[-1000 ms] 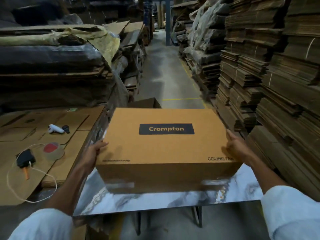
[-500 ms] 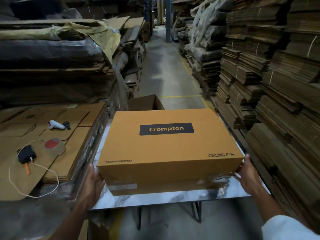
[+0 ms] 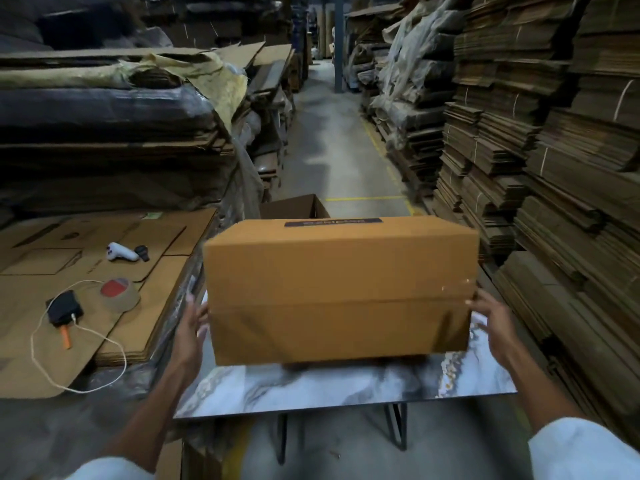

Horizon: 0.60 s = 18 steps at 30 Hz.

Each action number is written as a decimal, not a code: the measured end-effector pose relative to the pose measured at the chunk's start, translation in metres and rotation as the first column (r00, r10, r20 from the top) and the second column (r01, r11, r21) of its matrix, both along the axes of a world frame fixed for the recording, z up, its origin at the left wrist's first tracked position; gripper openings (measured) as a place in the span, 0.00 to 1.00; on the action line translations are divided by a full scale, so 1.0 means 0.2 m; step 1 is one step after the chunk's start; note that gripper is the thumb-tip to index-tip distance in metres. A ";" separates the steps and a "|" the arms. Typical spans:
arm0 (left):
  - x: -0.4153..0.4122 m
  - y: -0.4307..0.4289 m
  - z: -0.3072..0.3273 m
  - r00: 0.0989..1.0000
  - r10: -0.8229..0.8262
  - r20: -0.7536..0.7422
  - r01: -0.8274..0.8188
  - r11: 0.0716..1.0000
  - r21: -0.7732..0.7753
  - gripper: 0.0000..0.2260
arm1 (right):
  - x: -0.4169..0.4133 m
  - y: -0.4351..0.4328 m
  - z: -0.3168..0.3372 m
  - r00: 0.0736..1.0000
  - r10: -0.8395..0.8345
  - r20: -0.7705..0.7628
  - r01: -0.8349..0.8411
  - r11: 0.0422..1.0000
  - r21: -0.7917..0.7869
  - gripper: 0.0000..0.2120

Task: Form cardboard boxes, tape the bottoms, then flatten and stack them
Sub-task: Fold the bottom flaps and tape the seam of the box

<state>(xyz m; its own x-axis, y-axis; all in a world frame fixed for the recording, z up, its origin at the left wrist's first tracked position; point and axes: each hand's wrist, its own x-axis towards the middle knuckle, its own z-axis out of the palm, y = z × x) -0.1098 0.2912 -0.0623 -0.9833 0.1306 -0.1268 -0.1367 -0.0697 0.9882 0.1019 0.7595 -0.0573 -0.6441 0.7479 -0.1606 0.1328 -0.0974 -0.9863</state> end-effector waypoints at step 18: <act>-0.35 0.17 0.42 0.995 -0.063 0.083 0.082 0.964 -0.253 0.31 | -0.31 0.21 0.39 0.932 0.039 0.360 -0.171 0.923 0.345 0.22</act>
<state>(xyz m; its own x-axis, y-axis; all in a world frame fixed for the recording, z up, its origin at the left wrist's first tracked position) -0.1799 0.3242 0.0215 -0.9590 0.1550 -0.2372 -0.2053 0.1971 0.9586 0.0392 0.8009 0.0209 -0.6775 0.7268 -0.1125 0.4547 0.2938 -0.8408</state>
